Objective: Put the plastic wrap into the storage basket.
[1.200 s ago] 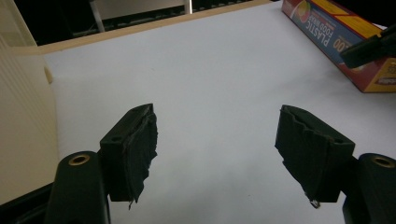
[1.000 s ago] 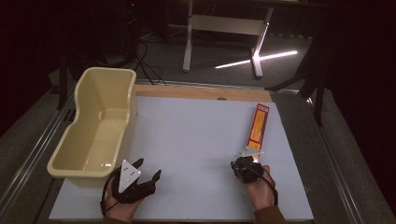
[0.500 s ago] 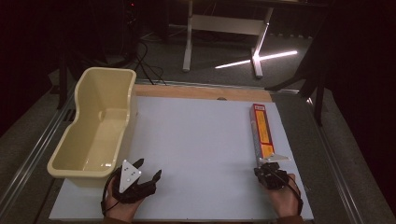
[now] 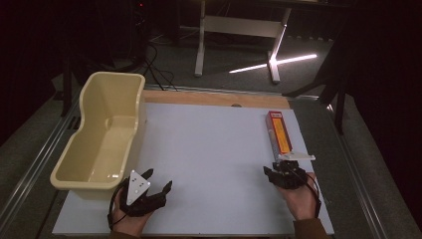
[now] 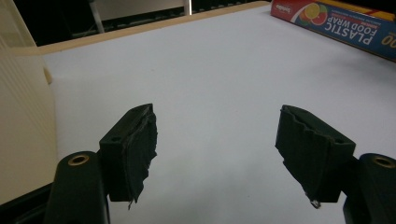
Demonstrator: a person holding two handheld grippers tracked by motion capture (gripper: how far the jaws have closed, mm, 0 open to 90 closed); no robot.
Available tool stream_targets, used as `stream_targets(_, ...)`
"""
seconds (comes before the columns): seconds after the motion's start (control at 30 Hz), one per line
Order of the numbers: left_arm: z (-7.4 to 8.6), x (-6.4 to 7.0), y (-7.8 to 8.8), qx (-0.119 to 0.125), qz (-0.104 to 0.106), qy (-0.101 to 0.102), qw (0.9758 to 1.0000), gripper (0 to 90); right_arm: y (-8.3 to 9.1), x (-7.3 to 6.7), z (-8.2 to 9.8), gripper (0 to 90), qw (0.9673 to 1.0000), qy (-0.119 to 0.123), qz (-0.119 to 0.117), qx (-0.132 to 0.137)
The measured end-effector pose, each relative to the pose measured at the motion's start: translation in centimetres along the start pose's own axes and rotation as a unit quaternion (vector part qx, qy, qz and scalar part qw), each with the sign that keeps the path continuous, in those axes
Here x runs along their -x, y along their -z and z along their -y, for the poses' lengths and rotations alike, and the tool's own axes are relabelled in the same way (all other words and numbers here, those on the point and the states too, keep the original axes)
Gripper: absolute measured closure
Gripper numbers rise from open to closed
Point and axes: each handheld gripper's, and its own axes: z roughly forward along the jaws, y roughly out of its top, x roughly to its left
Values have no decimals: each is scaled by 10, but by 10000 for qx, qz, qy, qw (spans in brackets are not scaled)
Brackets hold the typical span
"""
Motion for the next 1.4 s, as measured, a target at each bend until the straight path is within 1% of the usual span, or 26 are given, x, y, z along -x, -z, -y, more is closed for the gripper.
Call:
stream_targets(0.07, 0, 0, 0, 0, 9, -17, 10000, 288, -2, -4, -13, 484, 10000, 55, 28, 74)
stream_targets(0.13, 0, 0, 0, 1, 12, -19, 10000, 287, -5, -5, -25, 455, 9999, 87, 29, 112)
stream_targets(0.17, 0, 0, 0, 1, 12, -19, 10000, 288, -5, -5, -25, 455, 9999, 87, 29, 112)
stream_targets(0.2, 0, 0, 1, 7, 11, -9, 10000, 288, -11, -3, -36, 413, 9999, 85, 92, 71)
stream_targets(0.33, 0, -1, 1, 2, 13, 12, 10000, 287, -26, 10, -56, 331, 9996, -4, 216, -194)
stream_targets(0.43, 0, -1, 1, -3, 8, 20, 10000, 287, -38, 24, -68, 289, 9986, -204, 309, -378)
stream_targets(0.6, 0, -2, 1, 3, 8, 47, 10000, 286, -54, 40, -83, 246, 9963, -287, 471, -664)
stream_targets(0.67, 0, -2, 1, 3, 11, 47, 10000, 286, -58, 46, -88, 227, 9947, -314, 565, -802)
stream_targets(0.7, 0, -2, 1, 3, 11, 47, 10000, 286, -58, 46, -88, 227, 9947, -314, 565, -802)
stream_targets(0.73, 0, -2, 2, 6, 11, 42, 10000, 286, -60, 50, -90, 222, 9938, -322, 576, -893)
stream_targets(0.77, 0, -2, 2, 6, 11, 42, 10000, 286, -60, 50, -90, 222, 9938, -322, 576, -893)
stream_targets(0.8, 0, -2, 1, 3, 13, 45, 10000, 286, -66, 60, -92, 206, 9893, -354, 757, -1192)
stream_targets(0.9, -1, -2, 1, 4, 14, 34, 10000, 286, -69, 71, -92, 196, 9862, -448, 854, -1349)
stream_targets(0.93, -1, -2, 1, 4, 14, 34, 10000, 285, -69, 71, -92, 196, 9862, -448, 854, -1349)
stream_targets(0.97, -1, -2, 1, 1, 15, 37, 10000, 285, -70, 75, -92, 197, 9851, -485, 875, -1401)
stream_targets(1.0, 0, -2, 1, -4, 17, 46, 10000, 285, -72, 80, -91, 214, 9825, -550, 924, -1522)
stream_targets(1.1, -1, -1, 1, -7, 19, 29, 10000, 285, -77, 87, -89, 214, 9781, -684, 843, -1778)
stream_targets(1.17, -1, -1, 1, -11, 22, 23, 10000, 285, -80, 91, -88, 210, 9761, -761, 860, -1846)
stream_targets(1.2, -1, -1, 1, -8, 21, 26, 10000, 285, -80, 91, -88, 210, 9761, -761, 860, -1846)
stream_targets(1.23, 0, -2, 1, -6, 18, 46, 10000, 285, -81, 93, -89, 205, 9736, -820, 835, -1960)
stream_targets(1.27, 0, -2, 1, -6, 18, 46, 10000, 284, -81, 93, -89, 205, 9736, -820, 835, -1960)
stream_targets(1.3, 0, -2, 1, 1, 0, 61, 10000, 281, -83, 96, -88, 209, 9702, -871, 763, -2131)
stream_targets(1.37, 0, -2, 2, 5, 6, 68, 10000, 280, -84, 99, -87, 212, 9674, -879, 813, -2233)
stream_targets(1.4, 0, -2, 2, 8, 5, 70, 10000, 279, -85, 100, -86, 209, 9661, -908, 780, -2289)
